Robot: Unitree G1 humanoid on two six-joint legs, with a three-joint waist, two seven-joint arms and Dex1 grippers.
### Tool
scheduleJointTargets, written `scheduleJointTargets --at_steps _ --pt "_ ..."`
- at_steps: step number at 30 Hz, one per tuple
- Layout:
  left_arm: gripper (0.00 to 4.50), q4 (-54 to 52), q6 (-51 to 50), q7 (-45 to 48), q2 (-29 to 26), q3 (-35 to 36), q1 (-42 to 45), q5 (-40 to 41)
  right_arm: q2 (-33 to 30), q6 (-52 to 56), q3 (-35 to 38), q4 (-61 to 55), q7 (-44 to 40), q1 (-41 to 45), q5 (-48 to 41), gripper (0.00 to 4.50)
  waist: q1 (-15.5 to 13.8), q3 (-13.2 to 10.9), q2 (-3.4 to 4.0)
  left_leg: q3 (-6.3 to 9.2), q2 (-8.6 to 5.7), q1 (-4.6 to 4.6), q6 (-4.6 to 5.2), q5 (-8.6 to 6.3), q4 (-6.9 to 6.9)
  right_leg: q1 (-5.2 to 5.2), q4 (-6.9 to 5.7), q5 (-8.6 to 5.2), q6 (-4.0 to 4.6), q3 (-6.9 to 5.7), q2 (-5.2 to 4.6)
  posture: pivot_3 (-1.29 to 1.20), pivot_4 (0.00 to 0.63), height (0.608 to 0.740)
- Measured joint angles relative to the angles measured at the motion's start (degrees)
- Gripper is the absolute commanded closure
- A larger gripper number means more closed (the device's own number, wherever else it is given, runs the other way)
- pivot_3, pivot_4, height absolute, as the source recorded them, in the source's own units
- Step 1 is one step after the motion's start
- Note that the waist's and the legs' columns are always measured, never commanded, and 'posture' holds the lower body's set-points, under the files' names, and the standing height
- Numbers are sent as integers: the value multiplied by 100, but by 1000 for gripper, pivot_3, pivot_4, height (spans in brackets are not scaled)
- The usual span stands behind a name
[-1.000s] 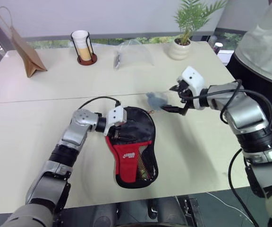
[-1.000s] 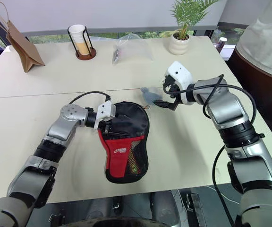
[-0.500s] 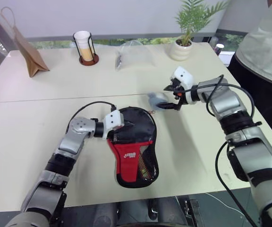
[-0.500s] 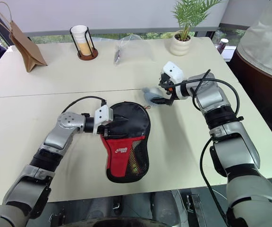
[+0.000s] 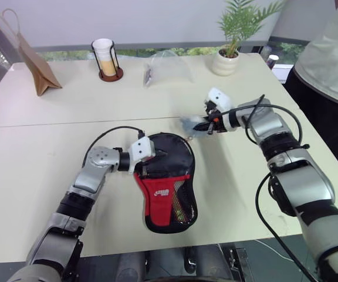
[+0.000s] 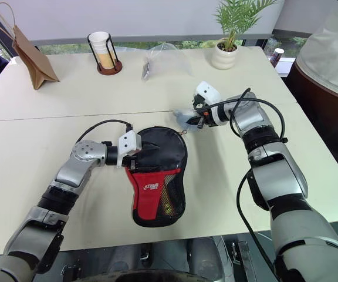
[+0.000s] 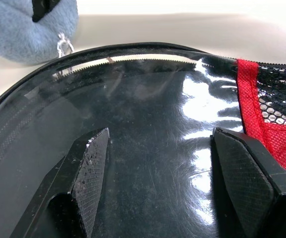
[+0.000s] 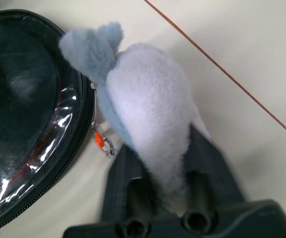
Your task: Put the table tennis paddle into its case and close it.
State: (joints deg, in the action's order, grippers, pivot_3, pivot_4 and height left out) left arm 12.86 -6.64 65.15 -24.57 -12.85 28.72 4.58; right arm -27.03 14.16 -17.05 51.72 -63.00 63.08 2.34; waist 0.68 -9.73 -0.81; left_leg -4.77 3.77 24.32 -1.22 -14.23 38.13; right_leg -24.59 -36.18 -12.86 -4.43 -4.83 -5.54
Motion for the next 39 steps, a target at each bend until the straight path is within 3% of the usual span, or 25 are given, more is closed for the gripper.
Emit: scheduleJointTargets --at_steps 6,13,22,39 --pt "1043 -17 -82 -34 -3 -49 -16 66 -343 75 1 -665 -30 -374 146 4463 -8 1 1 0 0 0 0 0 0 2 3 0 0 0 0 0 150 740" --pt "1043 -9 -82 -47 -16 -99 -13 92 -896 761 57 -2799 -18 -1527 135 4463 -26 7 11 2 0 -2 0 0 0 5 4 -1 0 0 -1 0 150 740" --pt "1043 6 -82 -41 -24 -117 -13 96 -1267 1641 187 -4605 484 -2504 156 4463 -35 12 18 3 0 -5 0 -1 0 7 5 -2 2 0 -1 0 150 740" --pt "1043 51 -70 -9 -67 -190 24 106 -1954 2617 538 -6387 691 -3619 -152 4463 -140 14 17 5 0 -5 0 -1 0 7 11 -13 20 0 -1 0 150 740"
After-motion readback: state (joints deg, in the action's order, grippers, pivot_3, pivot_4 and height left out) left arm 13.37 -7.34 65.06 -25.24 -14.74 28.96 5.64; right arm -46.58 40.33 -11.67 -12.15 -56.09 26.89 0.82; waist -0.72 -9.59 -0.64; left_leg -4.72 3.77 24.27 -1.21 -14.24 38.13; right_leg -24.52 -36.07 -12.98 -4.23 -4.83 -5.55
